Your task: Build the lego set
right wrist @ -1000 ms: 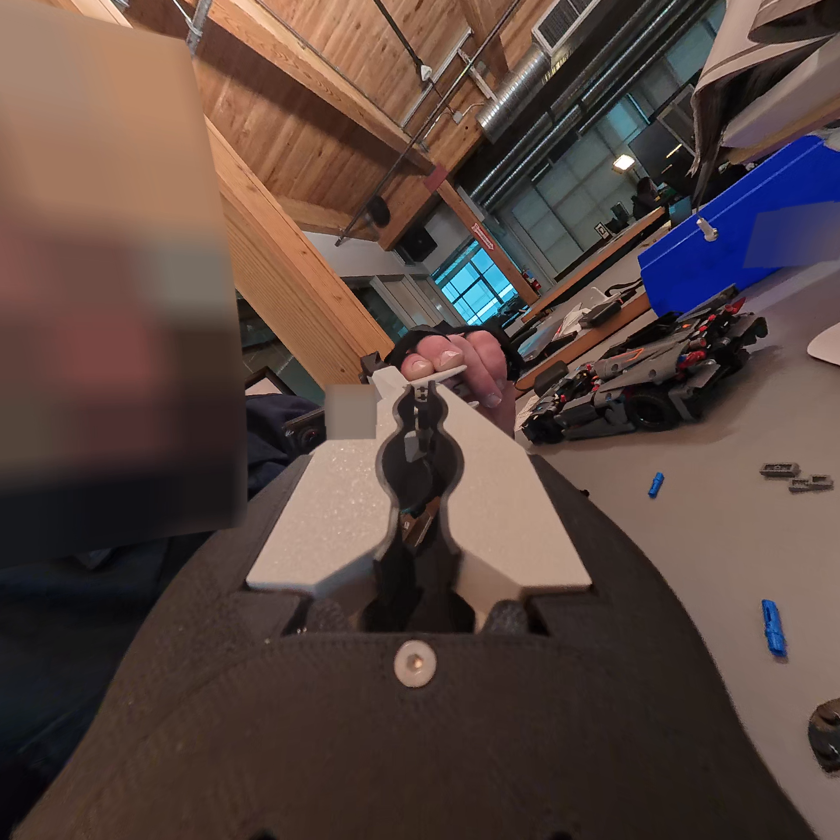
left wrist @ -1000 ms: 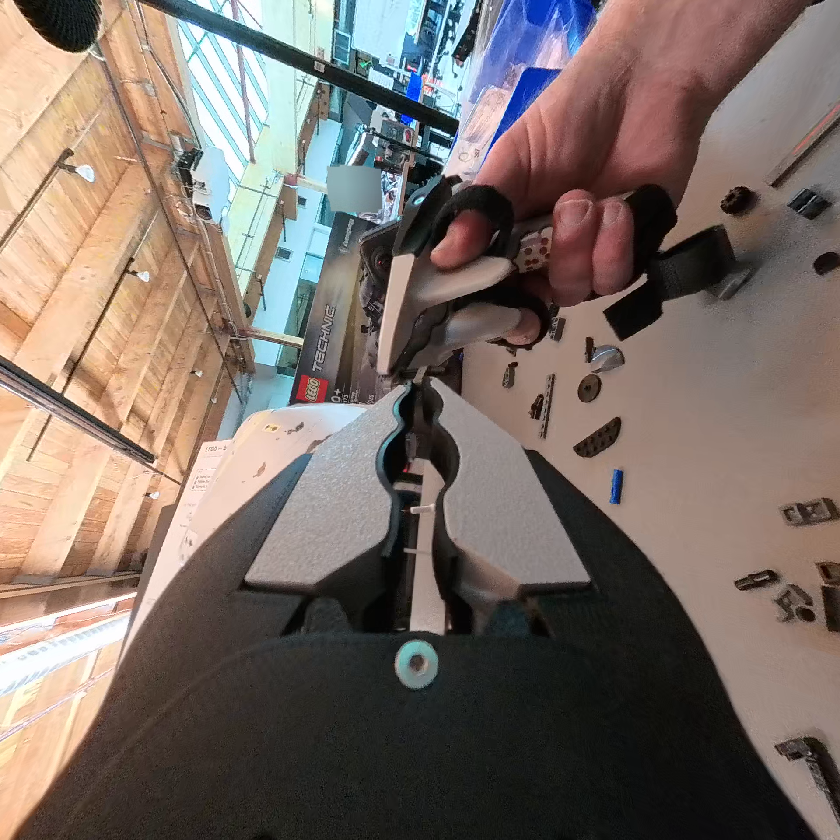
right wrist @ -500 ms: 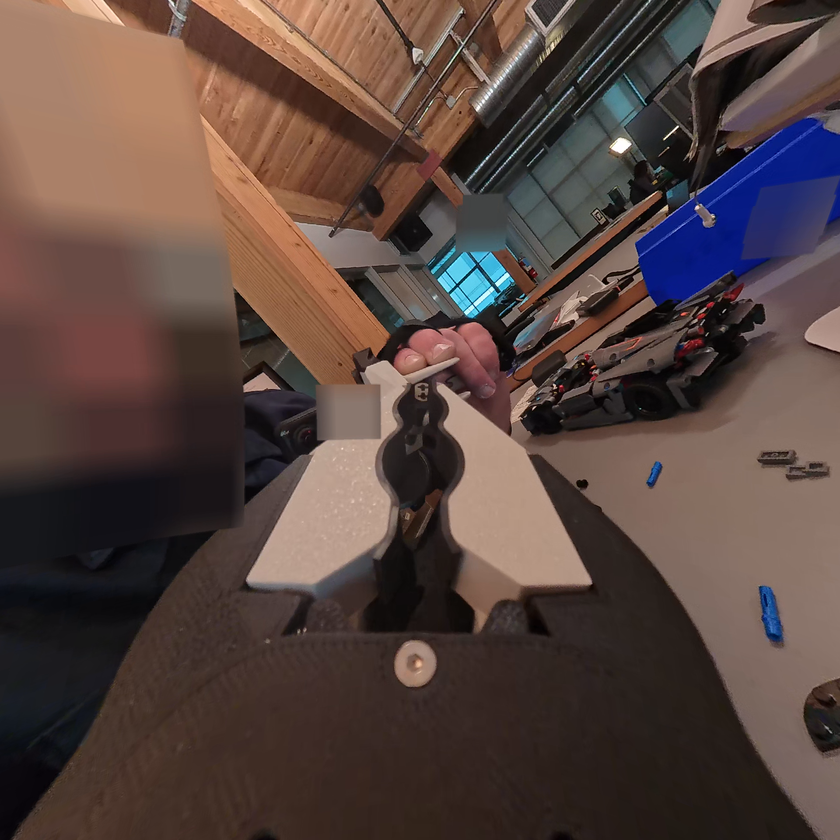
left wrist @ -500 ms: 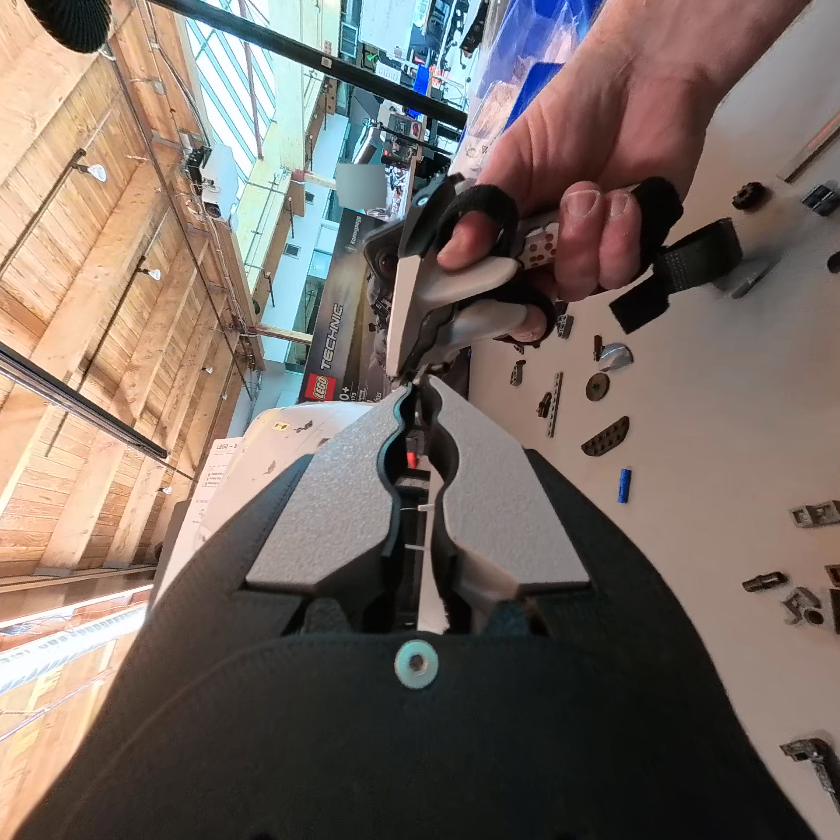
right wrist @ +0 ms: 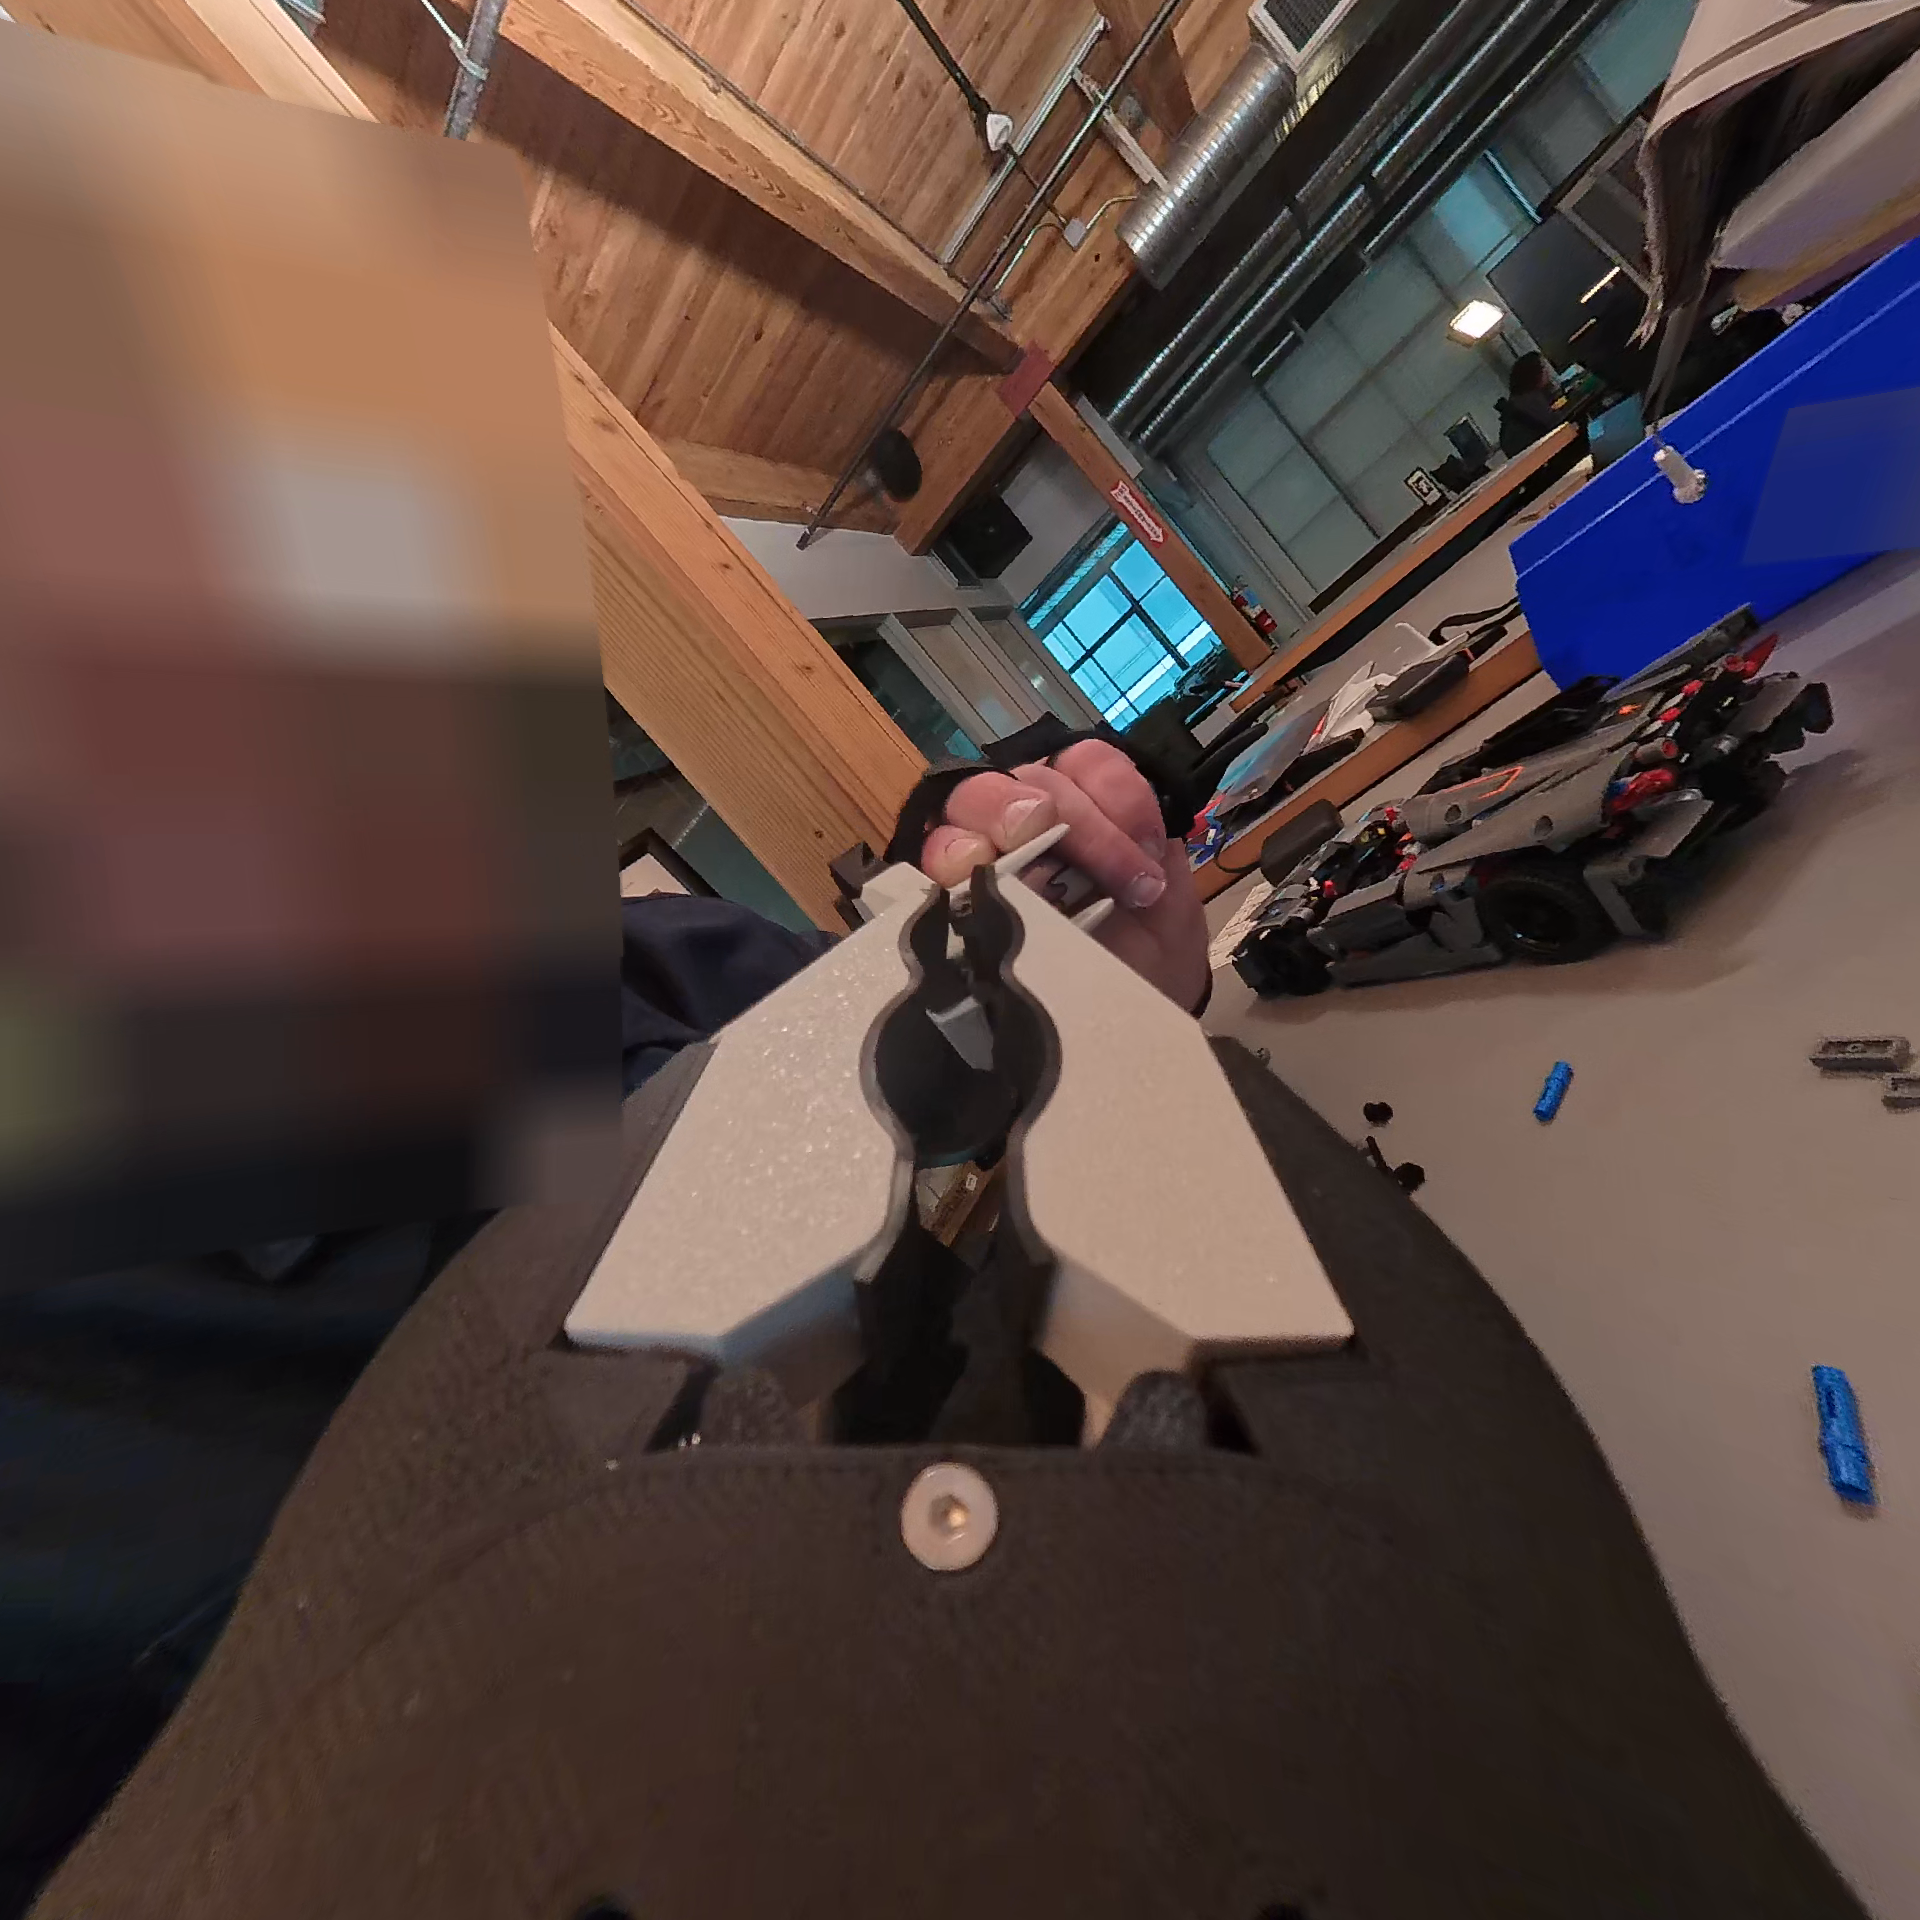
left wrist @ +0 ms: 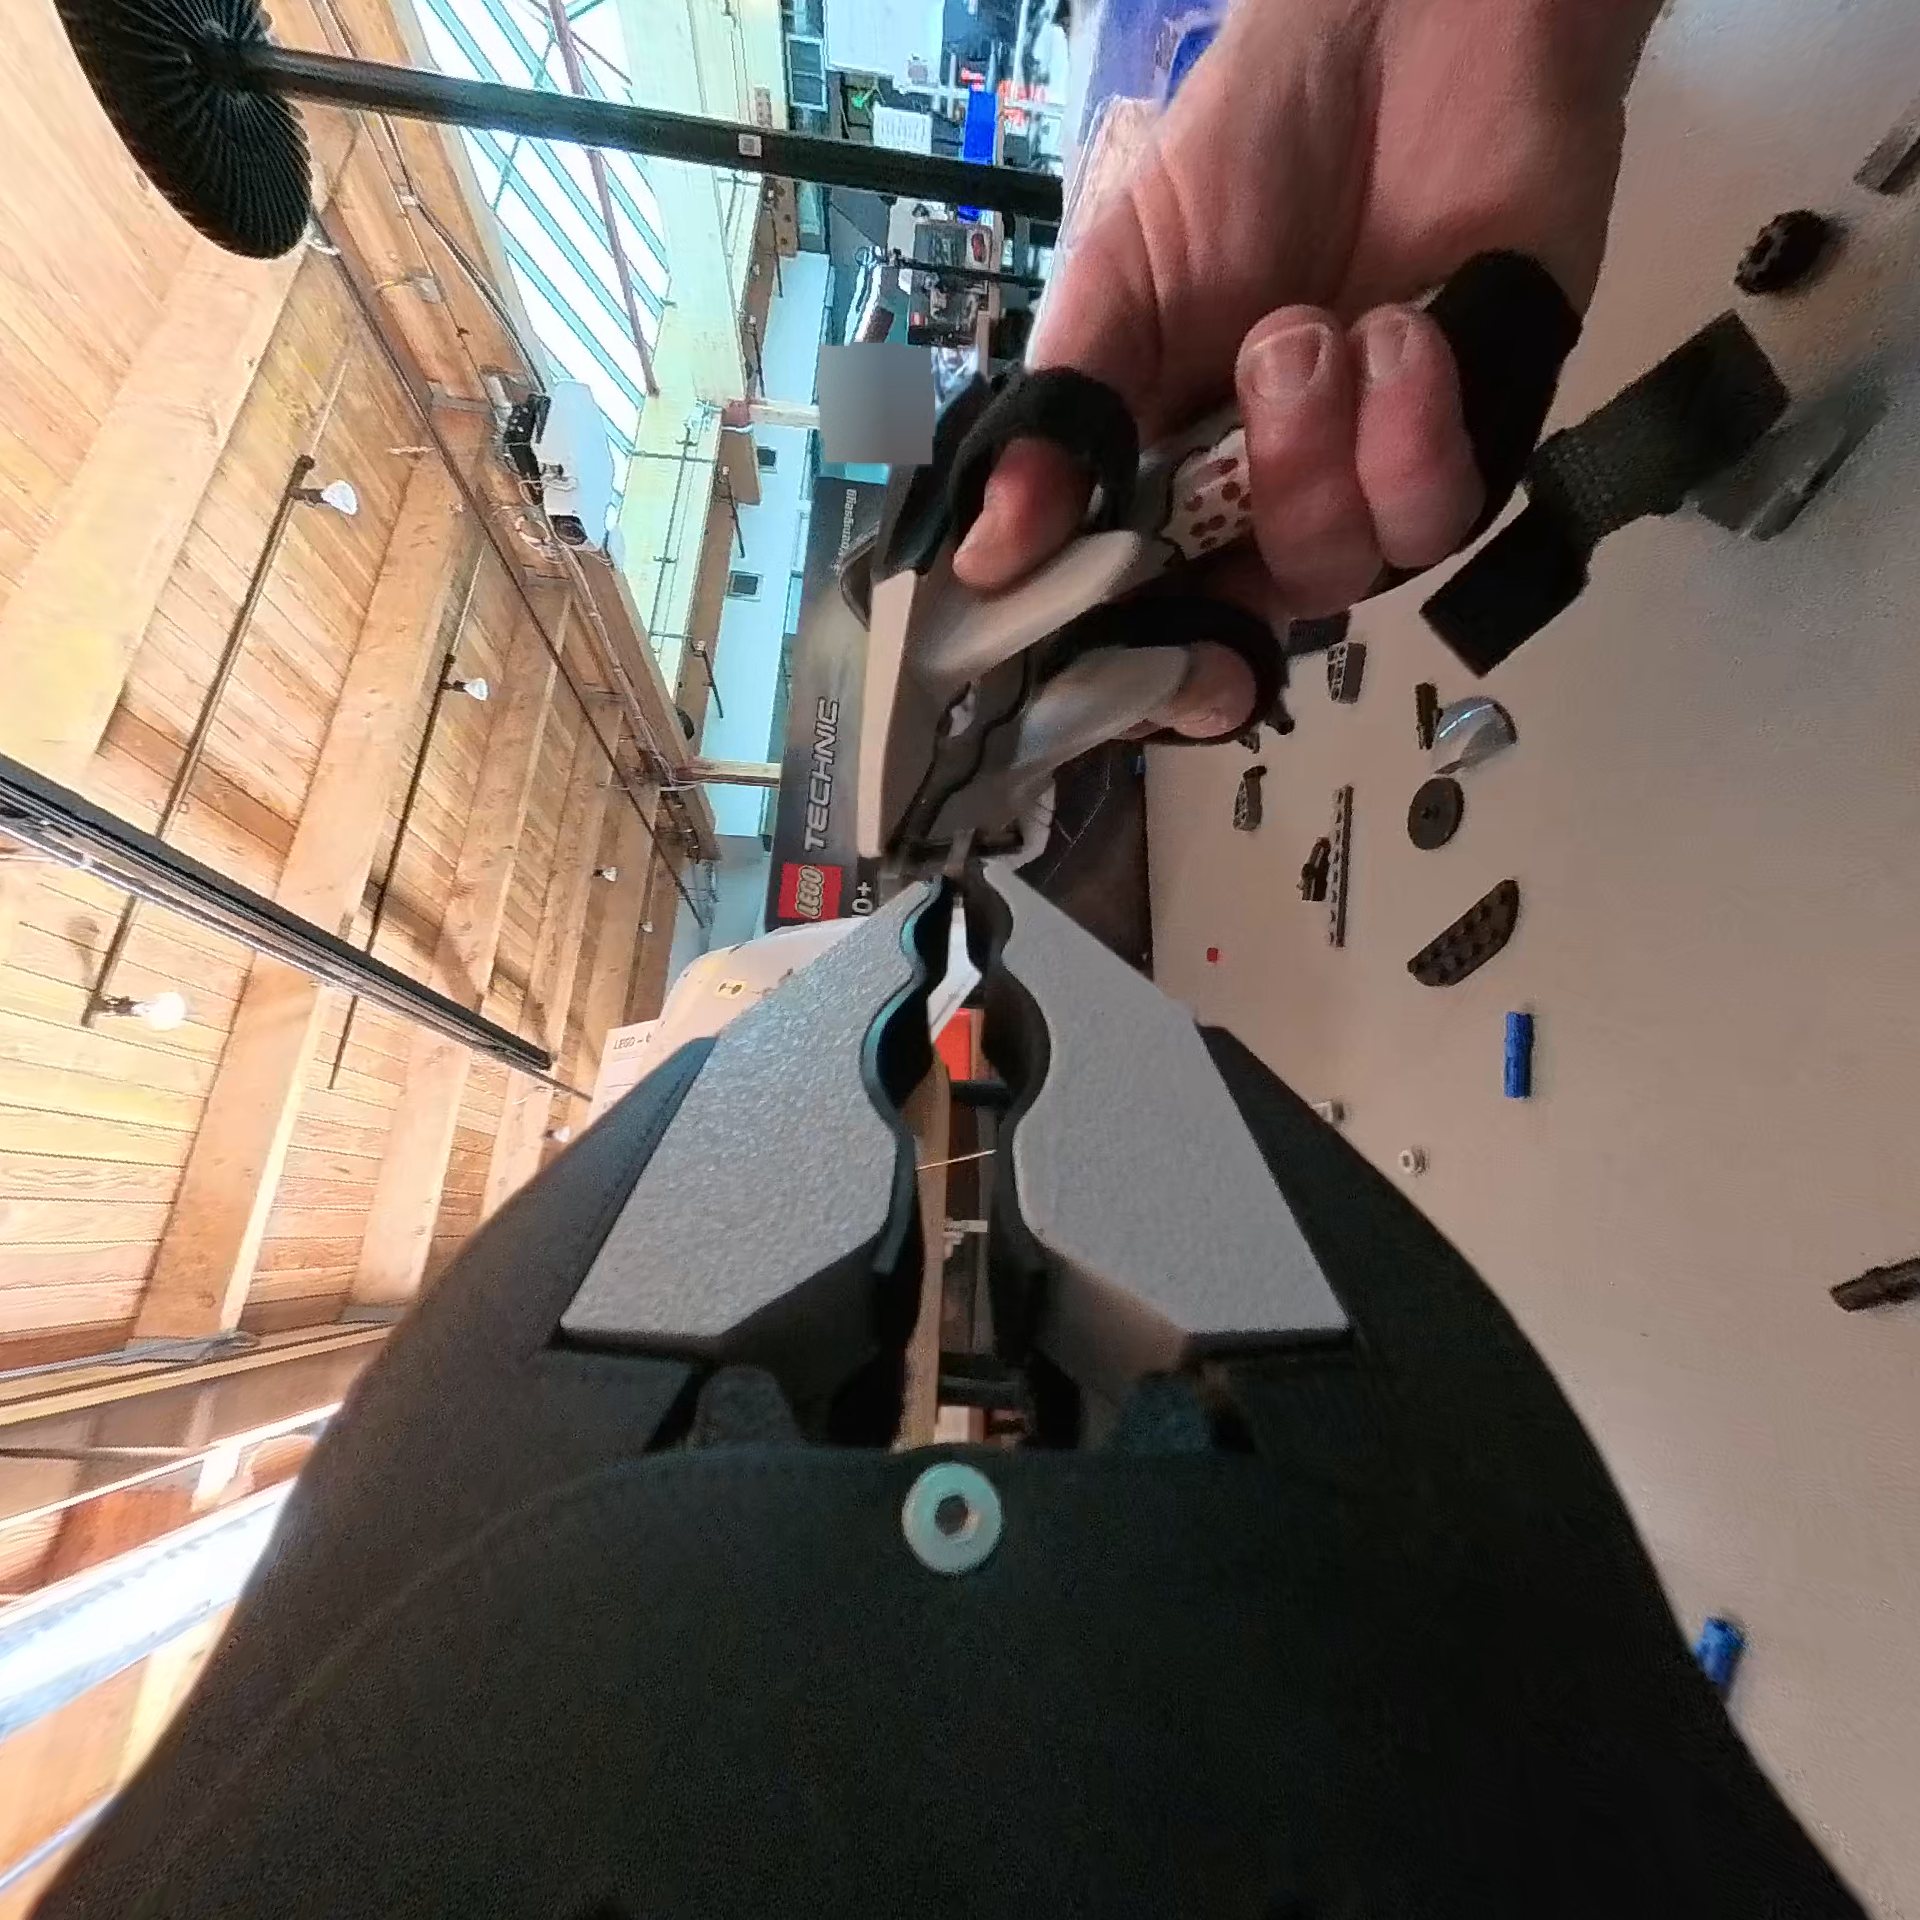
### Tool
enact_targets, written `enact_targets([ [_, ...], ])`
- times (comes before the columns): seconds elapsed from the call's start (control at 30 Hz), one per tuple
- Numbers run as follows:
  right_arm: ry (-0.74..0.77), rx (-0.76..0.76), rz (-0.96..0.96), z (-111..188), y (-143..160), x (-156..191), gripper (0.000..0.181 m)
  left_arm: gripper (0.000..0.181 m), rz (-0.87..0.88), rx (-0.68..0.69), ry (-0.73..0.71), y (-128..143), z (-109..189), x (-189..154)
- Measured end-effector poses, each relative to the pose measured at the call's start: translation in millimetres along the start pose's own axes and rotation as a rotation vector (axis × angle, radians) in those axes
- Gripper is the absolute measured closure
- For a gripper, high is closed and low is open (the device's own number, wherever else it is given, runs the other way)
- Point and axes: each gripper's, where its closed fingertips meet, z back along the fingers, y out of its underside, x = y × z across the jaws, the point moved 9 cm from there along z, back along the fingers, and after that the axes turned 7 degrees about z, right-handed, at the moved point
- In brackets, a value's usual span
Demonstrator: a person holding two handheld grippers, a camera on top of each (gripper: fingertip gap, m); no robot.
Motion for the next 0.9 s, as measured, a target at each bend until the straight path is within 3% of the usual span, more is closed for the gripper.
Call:
enact_targets([
  [0.5,0.062,0.024,0.107,-1,-3,7,0.181,0.181,-0.056,0.01,-0.021,1,-3,-5],
  [0.7,0.107,0.038,0.184,0,-8,13,0.167,0.181,-0.046,0.006,-0.009,3,-3,-7],
  [0.83,0.187,0.101,0.349,6,-15,26,0.15,0.181,-0.018,-0.004,-0.002,4,-2,-4],
  [0.9,0.305,0.213,0.528,5,-14,34,0.146,0.181,0.008,-0.01,0.011,6,-2,-2],
])
